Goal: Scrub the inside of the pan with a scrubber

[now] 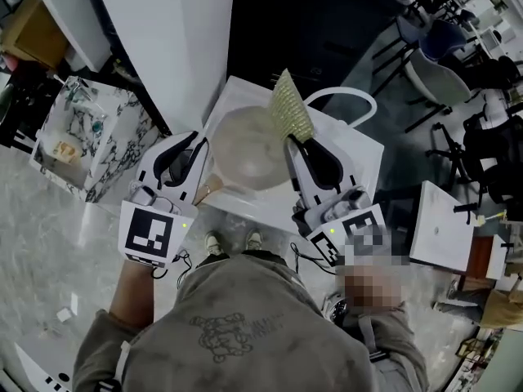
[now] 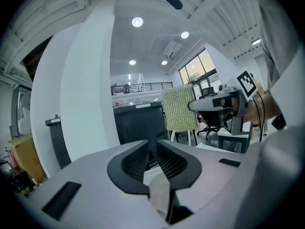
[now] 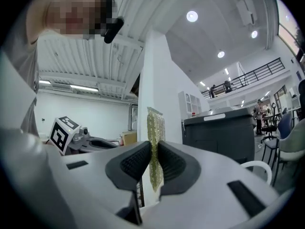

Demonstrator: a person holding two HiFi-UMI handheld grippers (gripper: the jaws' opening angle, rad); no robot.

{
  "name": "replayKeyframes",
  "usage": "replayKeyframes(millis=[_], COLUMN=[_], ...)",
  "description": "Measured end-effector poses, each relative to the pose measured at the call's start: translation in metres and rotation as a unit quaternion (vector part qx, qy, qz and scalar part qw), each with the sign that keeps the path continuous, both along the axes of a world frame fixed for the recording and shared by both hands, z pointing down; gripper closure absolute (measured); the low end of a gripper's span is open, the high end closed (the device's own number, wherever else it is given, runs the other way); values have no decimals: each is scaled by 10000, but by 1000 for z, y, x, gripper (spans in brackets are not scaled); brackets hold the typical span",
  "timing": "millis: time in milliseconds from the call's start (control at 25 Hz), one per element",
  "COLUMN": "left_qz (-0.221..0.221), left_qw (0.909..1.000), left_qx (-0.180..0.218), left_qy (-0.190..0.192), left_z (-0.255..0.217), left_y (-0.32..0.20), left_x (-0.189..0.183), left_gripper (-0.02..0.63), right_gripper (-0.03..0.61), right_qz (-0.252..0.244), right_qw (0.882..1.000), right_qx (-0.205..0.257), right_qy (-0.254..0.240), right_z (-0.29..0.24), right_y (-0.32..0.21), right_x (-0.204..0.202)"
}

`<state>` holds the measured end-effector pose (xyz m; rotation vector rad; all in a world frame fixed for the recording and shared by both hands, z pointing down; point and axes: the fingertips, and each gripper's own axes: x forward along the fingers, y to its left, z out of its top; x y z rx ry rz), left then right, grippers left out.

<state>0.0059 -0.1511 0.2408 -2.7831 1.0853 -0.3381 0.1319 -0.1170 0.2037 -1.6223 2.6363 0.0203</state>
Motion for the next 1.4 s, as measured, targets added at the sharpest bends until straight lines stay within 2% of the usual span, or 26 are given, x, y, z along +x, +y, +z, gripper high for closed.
replayKeyframes(millis=[280,560,680,840,1240,1400], left_qz=[-260,-97,-130,-140,-79,-63], left_qw=[9982,9994,9996,9998,9999,10000], left_qx=[283,256,177,88,74,69], left_qy=[455,202,197,145,45,30], left_z=[-20,-5,3,9,10,10], left_y=[3,11,14,18,24,24], left_x=[-8,2,1,1,6,9], left_gripper=[574,574,574,574,574,574], right_gripper=[515,515,515,515,515,515], right_qz=[422,633,642,708,744,717], right_qw=[9987,9977,9973,9971,9971,9970], right_qx=[212,125,86,17,-83,-59], right_qy=[202,225,343,262,158,289], right_z=[-13,-1,6,12,19,18], right_y=[23,39,46,53,59,60], right_x=[26,36,34,37,43,43])
